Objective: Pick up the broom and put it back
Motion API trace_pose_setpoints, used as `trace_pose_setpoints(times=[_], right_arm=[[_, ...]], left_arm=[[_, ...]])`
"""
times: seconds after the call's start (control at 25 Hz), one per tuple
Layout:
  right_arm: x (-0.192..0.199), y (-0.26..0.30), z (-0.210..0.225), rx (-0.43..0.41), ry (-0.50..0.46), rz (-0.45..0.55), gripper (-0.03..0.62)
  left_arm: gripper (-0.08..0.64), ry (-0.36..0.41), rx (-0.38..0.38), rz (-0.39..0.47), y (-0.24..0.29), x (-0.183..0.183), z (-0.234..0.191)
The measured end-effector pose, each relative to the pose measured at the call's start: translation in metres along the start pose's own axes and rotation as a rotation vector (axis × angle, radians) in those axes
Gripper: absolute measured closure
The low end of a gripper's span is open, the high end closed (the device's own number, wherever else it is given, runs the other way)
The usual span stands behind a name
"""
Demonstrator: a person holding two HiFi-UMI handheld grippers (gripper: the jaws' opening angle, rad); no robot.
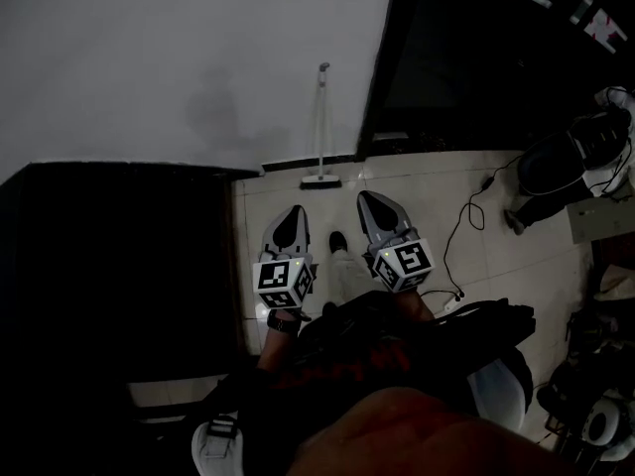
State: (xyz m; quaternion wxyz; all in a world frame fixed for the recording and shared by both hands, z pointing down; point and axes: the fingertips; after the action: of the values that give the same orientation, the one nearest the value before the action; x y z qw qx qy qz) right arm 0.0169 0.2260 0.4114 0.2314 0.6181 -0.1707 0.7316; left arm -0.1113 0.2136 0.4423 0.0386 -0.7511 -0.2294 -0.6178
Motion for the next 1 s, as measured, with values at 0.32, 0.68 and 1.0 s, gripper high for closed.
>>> trace_pose_setpoints(times=[0.32, 0.68, 1.0], right_arm=[[-0.024, 0.090, 0.091, -0.030, -0.004, 0.017, 0.591], [-0.042, 0.188, 0.183, -0.054, 0.032, -0.003, 0.591], [-0.014, 0.247, 0.210, -0.011, -0.009, -0.120, 0.492]], left_arm=[[0.555, 0.023, -0.038, -0.028, 0.117, -0.027, -0.013], [0.555, -0.001, -0.076, -0.017, 0.238, -0.069, -0.033], [0.555, 0.013, -0.165, -0.044, 0.257, -0.085, -0.095]])
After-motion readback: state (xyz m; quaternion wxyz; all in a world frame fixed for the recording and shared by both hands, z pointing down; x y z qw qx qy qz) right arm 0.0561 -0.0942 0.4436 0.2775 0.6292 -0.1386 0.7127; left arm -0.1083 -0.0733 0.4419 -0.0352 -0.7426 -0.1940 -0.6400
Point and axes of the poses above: the fingertips, and each gripper's own axes: y forward along the fingers, z to its right, x out of its underside, and after that the axes turned 10 degrees about -x, right-handed
